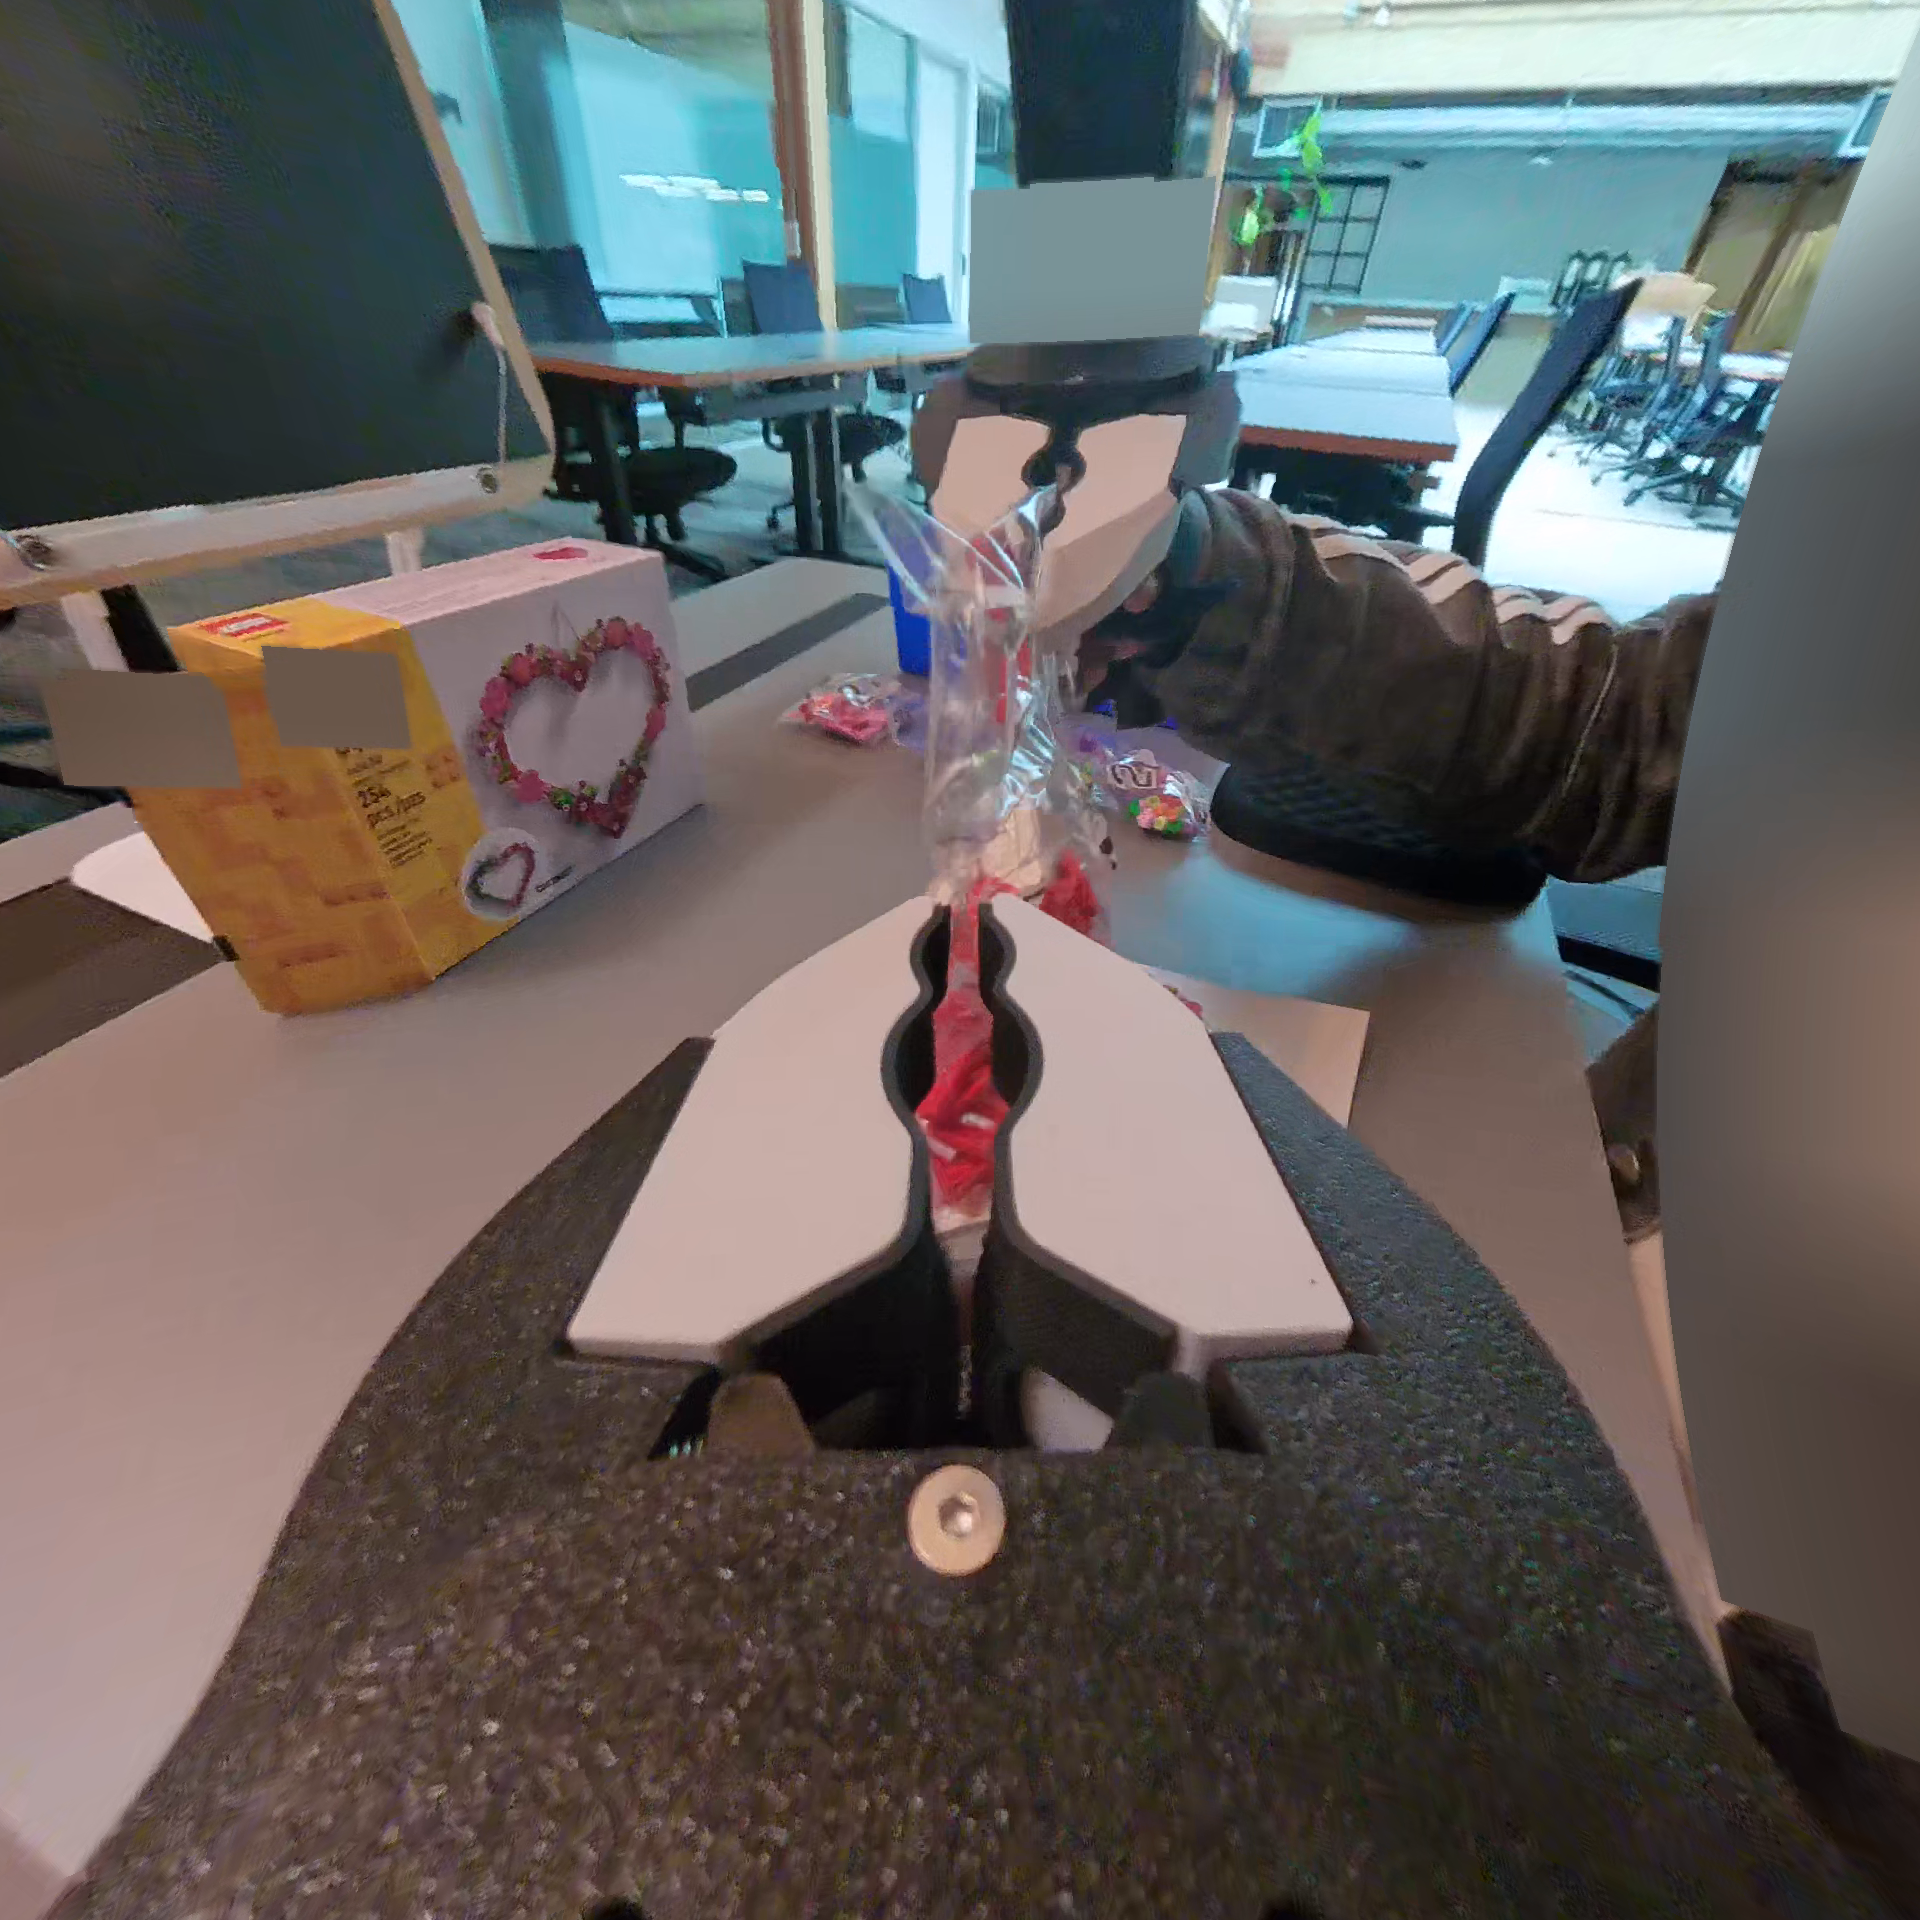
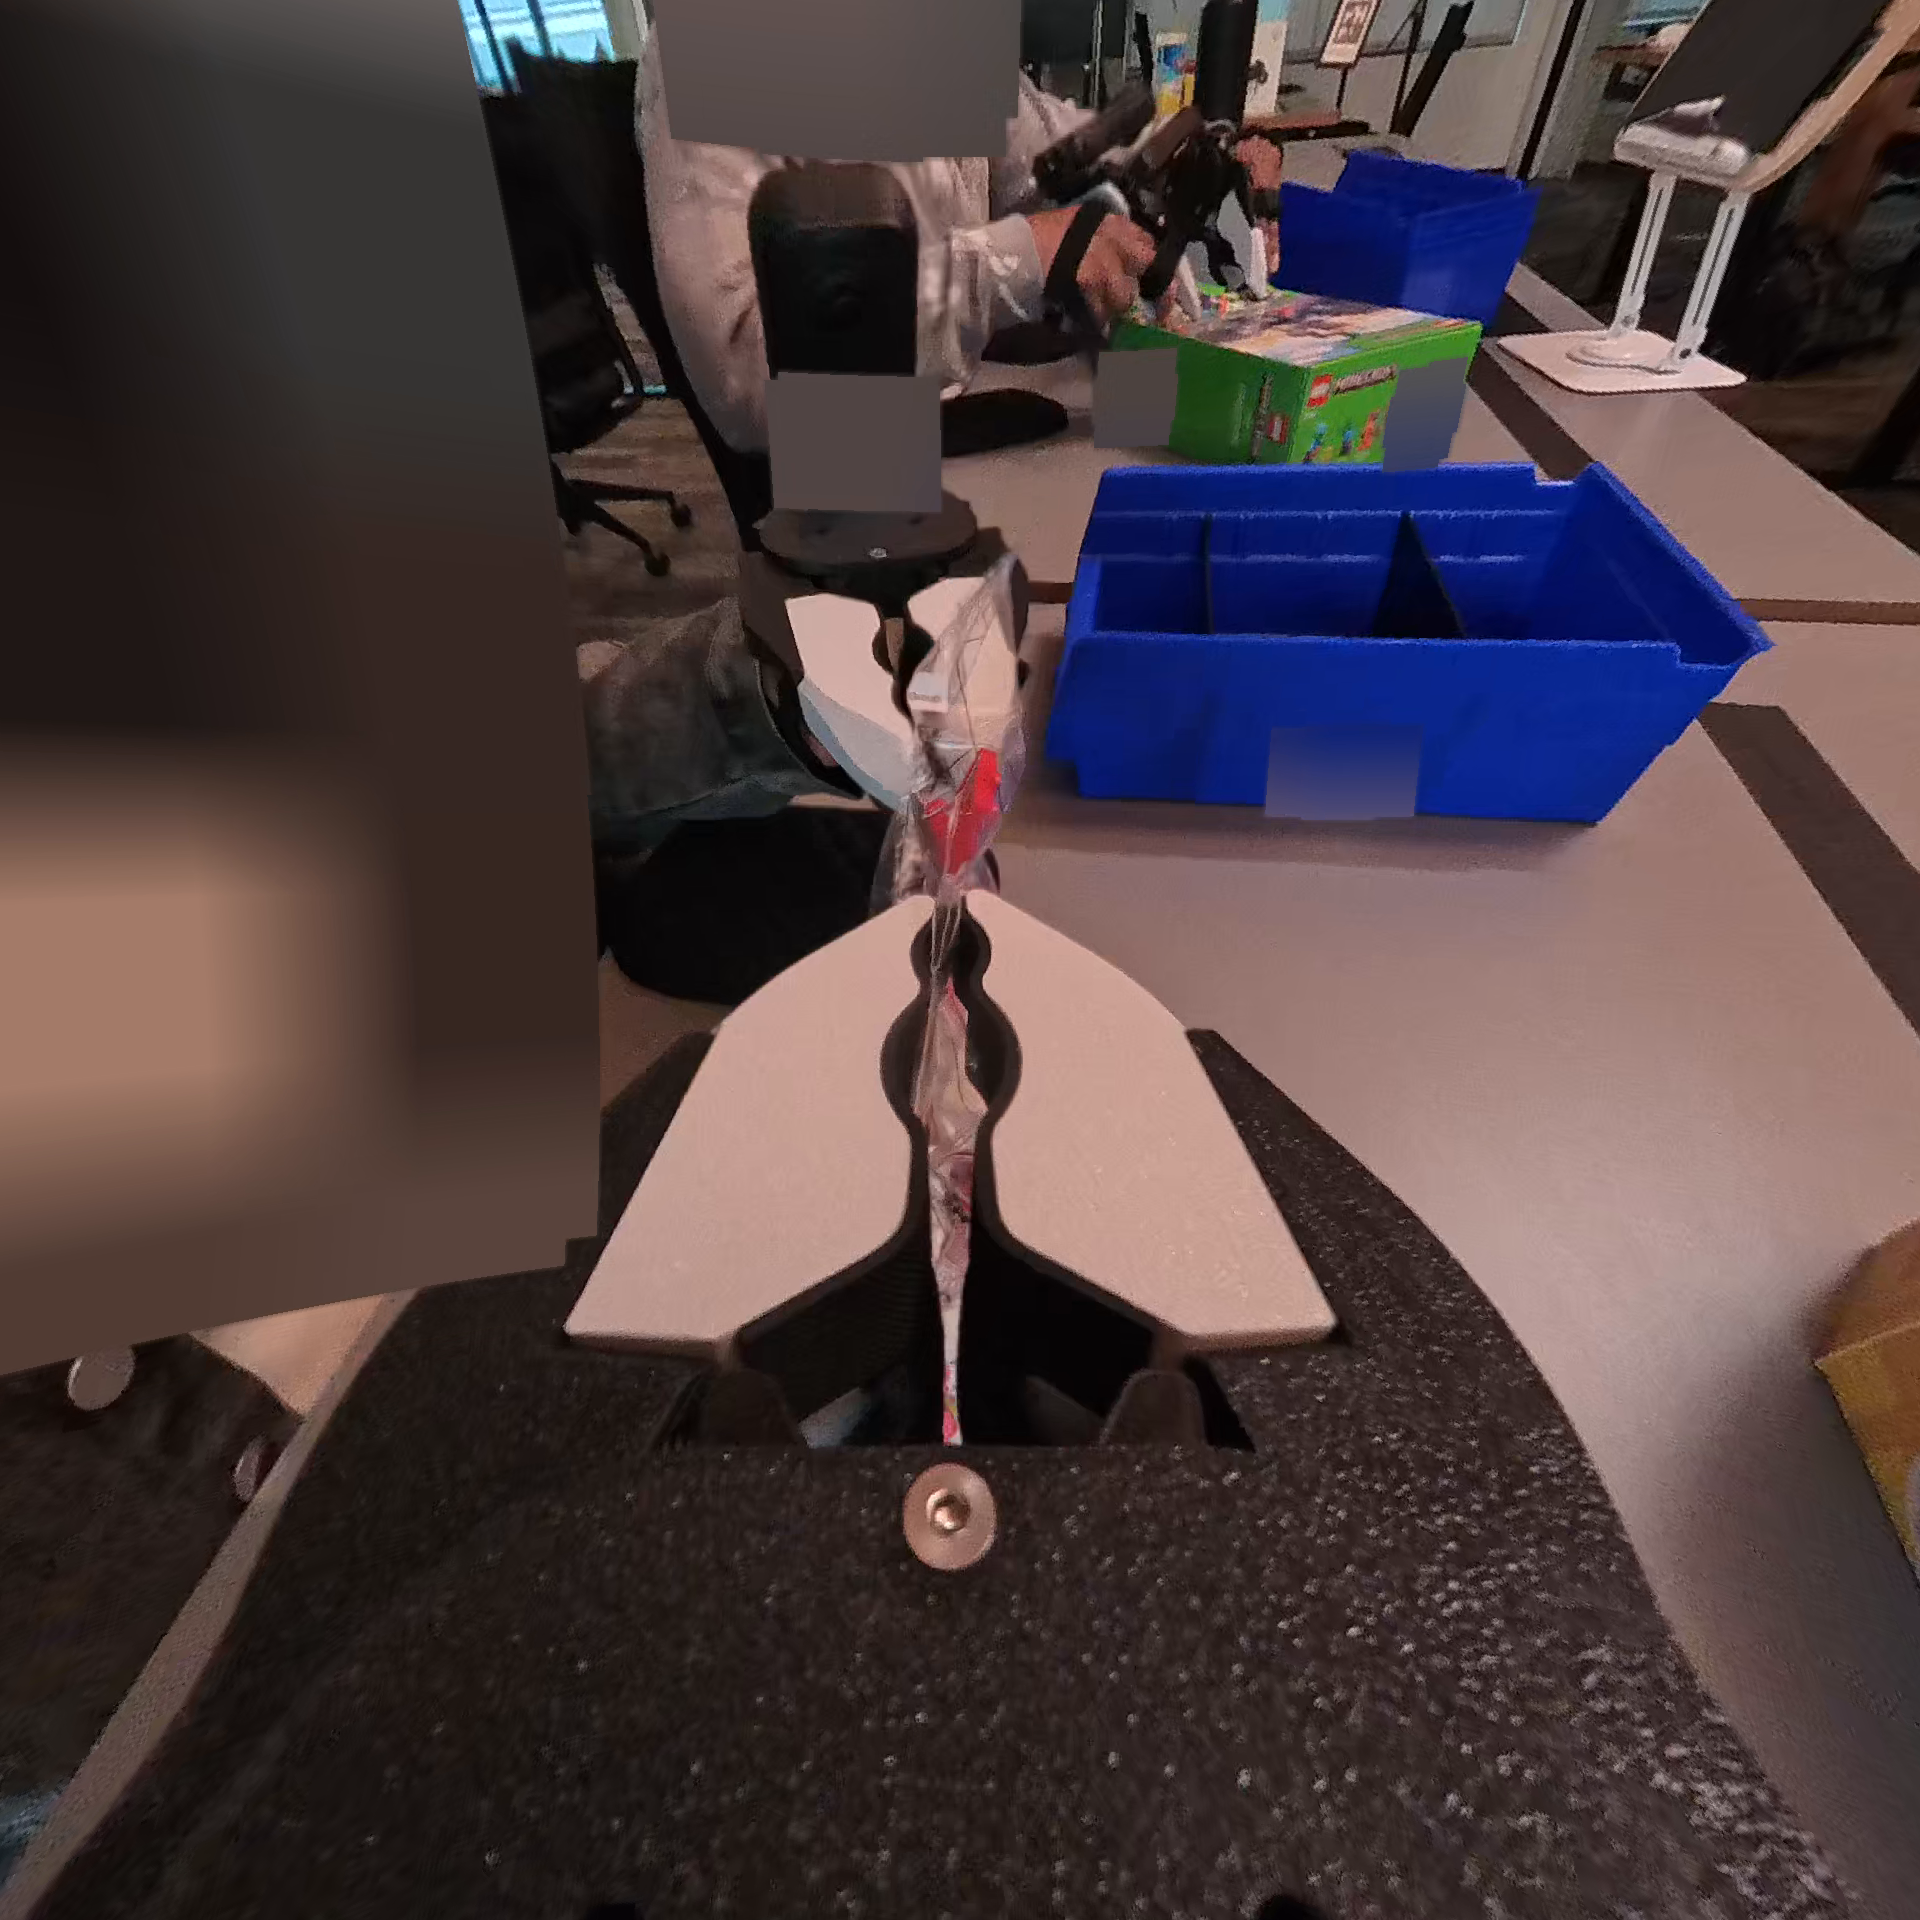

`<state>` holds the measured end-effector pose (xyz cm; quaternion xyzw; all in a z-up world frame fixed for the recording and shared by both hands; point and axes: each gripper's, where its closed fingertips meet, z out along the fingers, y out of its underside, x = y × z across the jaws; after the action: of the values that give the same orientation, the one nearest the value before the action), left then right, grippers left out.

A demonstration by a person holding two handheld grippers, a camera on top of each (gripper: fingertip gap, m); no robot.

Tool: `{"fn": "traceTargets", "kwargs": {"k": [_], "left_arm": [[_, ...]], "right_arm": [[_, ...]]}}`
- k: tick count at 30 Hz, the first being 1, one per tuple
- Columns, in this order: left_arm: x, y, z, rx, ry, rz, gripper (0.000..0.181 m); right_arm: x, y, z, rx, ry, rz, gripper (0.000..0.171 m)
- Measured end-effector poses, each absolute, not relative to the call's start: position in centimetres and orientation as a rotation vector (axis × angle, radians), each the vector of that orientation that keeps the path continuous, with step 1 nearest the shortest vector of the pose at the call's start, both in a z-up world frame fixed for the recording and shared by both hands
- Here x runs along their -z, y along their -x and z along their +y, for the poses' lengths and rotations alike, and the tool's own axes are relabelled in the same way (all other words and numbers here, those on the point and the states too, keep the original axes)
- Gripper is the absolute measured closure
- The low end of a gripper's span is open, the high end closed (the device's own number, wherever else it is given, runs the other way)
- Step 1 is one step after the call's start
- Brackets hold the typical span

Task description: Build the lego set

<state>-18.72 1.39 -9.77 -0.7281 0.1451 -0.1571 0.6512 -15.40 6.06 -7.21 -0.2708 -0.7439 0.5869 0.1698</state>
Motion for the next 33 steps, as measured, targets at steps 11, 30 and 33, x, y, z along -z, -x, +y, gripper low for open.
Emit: {"fn": "traceTargets", "kwargs": {"k": [11, 30, 33], "left_arm": [[12.3, 18.6, 2.6, 0.450, 1.743, 0.298, 0.100], [10.4, 19.5, 2.2, 0.295, 1.725, 0.391, 0.181], [10.1, 20.0, 2.2, 0.225, 1.770, 0.396, 0.181]], "right_arm": [[6.4, 15.4, 5.3, -1.792, 0.680, -2.020, 0.171], [5.9, 16.7, 7.3, -1.806, 0.816, -1.842, 0.161], [7.4, 16.7, 8.4, -1.682, 0.888, -1.954, 0.118]]}}
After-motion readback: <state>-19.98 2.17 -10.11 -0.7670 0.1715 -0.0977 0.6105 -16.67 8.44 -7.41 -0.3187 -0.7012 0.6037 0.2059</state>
